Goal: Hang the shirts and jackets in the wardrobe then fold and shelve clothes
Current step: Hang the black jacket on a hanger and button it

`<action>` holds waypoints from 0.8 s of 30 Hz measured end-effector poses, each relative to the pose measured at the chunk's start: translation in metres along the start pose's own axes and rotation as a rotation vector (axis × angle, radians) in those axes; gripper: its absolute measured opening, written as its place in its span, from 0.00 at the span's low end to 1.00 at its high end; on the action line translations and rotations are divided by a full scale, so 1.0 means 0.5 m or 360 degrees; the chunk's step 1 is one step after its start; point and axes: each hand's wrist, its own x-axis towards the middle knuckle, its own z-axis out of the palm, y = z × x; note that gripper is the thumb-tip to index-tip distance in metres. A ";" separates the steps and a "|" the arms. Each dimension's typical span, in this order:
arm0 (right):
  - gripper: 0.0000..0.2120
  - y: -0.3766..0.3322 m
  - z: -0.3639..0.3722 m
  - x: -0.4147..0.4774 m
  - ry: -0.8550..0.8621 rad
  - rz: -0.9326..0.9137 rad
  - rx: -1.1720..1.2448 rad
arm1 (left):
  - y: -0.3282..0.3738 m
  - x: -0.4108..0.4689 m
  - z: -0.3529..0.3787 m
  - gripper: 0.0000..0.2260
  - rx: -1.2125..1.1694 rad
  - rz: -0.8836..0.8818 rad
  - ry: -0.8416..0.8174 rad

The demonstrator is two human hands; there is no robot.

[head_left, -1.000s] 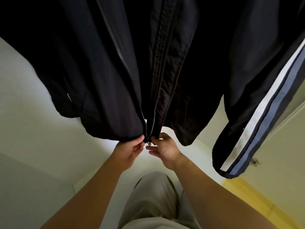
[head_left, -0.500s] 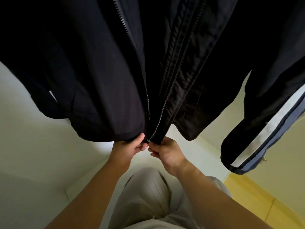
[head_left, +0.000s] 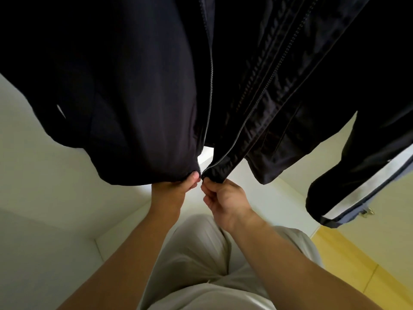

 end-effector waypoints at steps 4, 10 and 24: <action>0.07 0.000 0.014 -0.008 0.0042 -0.0029 0.0079 | 0.002 -0.001 0.004 0.09 -0.0090 0.0059 -0.0040; 0.06 0.002 0.021 -0.020 0.0102 -0.0063 0.0097 | 0.006 -0.010 0.014 0.08 0.0259 0.0311 0.0121; 0.07 0.002 0.018 -0.037 0.0082 -0.0025 0.0182 | 0.016 -0.005 -0.012 0.22 0.0349 0.0320 -0.0038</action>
